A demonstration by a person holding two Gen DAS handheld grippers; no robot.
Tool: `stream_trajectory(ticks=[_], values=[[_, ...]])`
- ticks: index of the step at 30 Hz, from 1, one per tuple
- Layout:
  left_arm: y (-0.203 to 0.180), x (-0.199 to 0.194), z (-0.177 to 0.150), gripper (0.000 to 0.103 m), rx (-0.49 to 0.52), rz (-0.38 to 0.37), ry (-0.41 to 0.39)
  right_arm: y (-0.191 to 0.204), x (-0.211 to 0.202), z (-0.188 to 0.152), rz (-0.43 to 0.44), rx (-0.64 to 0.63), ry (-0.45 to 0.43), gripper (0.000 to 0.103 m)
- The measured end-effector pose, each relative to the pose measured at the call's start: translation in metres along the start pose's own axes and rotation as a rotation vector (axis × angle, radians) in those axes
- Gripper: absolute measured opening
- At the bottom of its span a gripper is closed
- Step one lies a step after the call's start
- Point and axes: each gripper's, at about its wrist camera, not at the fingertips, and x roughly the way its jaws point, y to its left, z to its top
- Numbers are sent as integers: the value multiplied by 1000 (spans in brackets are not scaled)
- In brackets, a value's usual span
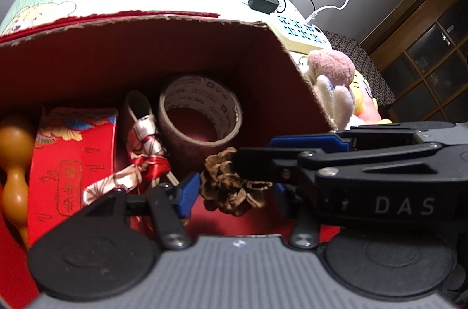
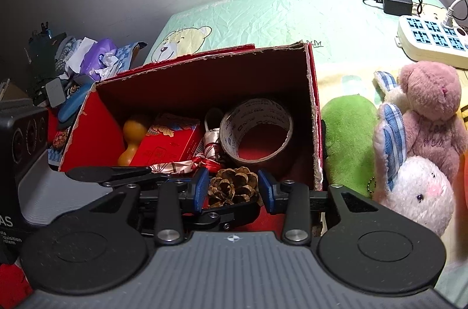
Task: Organize objects
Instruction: 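Lower the pine cone beside the tape roll and open the right gripper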
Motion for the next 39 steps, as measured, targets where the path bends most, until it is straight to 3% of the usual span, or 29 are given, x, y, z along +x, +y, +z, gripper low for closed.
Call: stream_trajectory(ticks=[27,39], values=[[-3,1,2,57,32,43,4,-3,-7,-10,10,24,-86,43],[-11,1,1,62,62,132,2,-3,-7,-13,12,18,-117,43]])
